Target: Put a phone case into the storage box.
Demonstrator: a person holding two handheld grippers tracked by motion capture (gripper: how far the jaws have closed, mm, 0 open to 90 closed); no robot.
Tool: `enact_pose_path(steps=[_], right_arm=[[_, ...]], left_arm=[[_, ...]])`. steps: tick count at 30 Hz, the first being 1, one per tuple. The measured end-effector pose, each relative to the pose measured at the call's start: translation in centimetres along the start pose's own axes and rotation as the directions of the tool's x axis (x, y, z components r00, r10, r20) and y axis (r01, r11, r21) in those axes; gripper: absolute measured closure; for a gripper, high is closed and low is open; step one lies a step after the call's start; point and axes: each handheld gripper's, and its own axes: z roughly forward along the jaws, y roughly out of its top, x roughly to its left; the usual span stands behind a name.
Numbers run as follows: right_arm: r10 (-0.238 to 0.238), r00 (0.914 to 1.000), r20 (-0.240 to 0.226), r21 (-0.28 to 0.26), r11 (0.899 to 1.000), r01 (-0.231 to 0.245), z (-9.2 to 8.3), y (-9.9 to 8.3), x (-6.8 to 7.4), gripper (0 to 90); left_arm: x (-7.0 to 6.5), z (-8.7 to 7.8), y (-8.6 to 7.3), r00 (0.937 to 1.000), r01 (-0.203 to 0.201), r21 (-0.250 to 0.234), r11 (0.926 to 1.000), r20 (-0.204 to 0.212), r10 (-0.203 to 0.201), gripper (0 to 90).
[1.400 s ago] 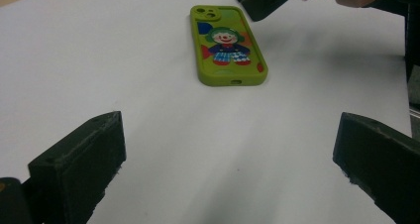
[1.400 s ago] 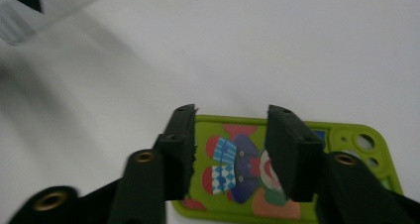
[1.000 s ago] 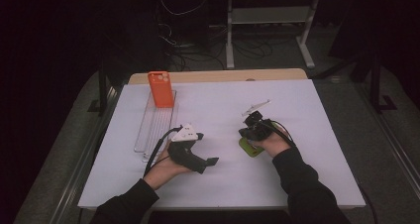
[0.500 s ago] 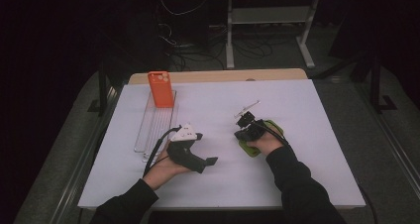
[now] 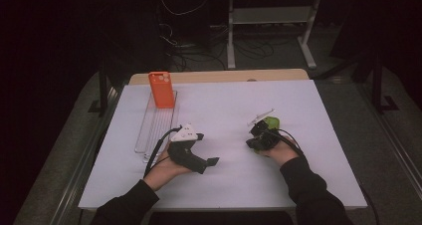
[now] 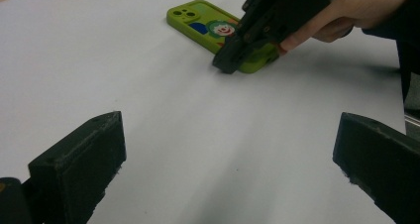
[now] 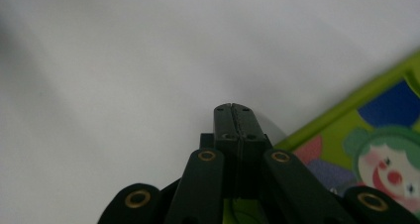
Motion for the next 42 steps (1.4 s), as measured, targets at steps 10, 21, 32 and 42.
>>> enact_pose_path(steps=[10,21,32,42], right_arm=[[0.044,0.9987,0.027,-0.014,0.999,-0.043,-2.2,-2.8,-1.6,88.4],[0.073,0.9957,0.057,-0.017,0.997,-0.072,-3.4,-4.4,-3.2,88.4],[0.031,0.9986,-0.042,-0.137,0.990,-0.036,-5.0,-4.4,-2.3,71.5],[0.009,0.9937,-0.112,-0.242,0.970,-0.036,-6.0,-5.6,-1.1,31.7]], left_arm=[[0.0,0.0,0.0,1.0000,0.001,0.001,1.0000,-0.001,-0.001,0.0],[0.0,0.1,-0.1,0.9999,-0.017,0.020,0.9997,0.005,0.016,0.0],[-0.1,0.2,-0.1,0.9998,-0.018,0.025,0.9995,0.013,0.017,0.0],[-0.2,0.2,-0.1,0.9995,-0.028,0.032,0.9991,0.017,0.028,0.0]])
